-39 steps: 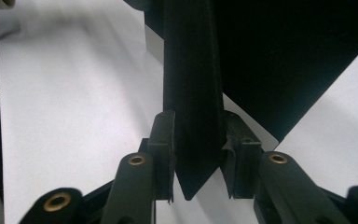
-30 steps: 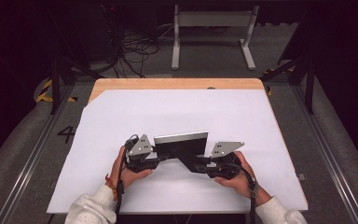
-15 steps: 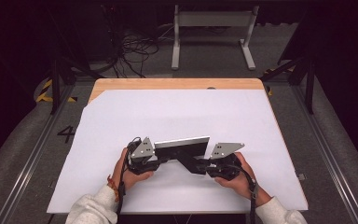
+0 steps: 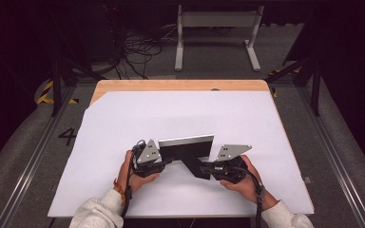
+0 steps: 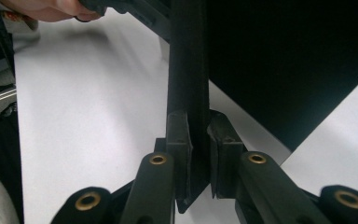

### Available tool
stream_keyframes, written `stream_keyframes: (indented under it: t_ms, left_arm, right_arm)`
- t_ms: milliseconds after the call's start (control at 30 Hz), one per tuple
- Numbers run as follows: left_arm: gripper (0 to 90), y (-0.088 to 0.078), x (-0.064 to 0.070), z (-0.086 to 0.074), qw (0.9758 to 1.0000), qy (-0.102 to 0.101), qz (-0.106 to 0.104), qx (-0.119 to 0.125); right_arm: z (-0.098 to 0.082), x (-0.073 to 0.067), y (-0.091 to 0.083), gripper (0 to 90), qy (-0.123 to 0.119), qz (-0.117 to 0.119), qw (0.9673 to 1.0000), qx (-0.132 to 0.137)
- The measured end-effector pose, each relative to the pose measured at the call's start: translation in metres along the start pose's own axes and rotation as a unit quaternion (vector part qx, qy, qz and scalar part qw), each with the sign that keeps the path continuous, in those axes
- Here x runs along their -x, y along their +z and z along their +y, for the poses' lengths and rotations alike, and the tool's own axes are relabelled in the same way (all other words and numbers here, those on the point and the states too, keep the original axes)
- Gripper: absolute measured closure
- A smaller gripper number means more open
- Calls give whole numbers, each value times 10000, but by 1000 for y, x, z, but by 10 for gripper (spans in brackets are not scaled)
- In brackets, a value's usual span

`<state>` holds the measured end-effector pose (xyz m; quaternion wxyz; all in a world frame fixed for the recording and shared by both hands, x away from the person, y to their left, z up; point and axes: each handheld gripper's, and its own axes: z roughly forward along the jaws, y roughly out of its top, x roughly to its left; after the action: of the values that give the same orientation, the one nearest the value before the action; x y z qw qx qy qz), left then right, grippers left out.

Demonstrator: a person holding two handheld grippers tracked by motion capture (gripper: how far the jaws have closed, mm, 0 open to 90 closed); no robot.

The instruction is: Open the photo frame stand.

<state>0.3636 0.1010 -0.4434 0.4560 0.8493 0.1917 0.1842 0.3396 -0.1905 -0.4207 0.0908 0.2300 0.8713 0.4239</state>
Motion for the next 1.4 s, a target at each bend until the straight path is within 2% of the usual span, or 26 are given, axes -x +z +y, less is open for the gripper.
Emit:
stream_keyframes:
  t_ms: [100,133,267,333,533,633,800,833,1033,1300,1400]
  left_arm:
    - [685,0,0,0,10000,21,10,3]
    - [683,0,1,1,9999,98,73,-15]
    - [682,1,2,0,9999,104,118,2]
    - [683,2,5,0,9995,175,254,29]
    - [695,2,2,-2,9999,102,71,73]
    - [698,0,3,-2,9999,104,41,60]
    - [711,-15,1,2,9994,178,-12,312]
    - [711,-18,1,2,9992,126,-49,372]
    - [725,-26,0,0,9988,84,-179,452]
    - [685,-33,-2,2,9978,101,-210,616]
    - [692,-31,1,3,9981,181,-232,545]
  right_arm:
    - [-1,0,1,820,-15,-35,10000,-51]
    - [-1,0,1,821,-9,-26,10000,-44]
    - [-1,0,1,823,43,-45,10000,-58]
    - [-1,1,2,823,47,-79,9999,-75]
    - [-3,2,3,822,38,-124,9999,-102]
    - [-5,3,3,824,103,-36,9999,-116]
    - [-9,5,3,823,286,92,9995,-61]
    - [-9,6,3,823,309,103,9995,-61]
    - [-10,4,4,822,286,72,9995,-76]
    - [-12,7,3,824,407,181,9990,-46]
    - [-11,6,2,825,414,181,9989,-77]
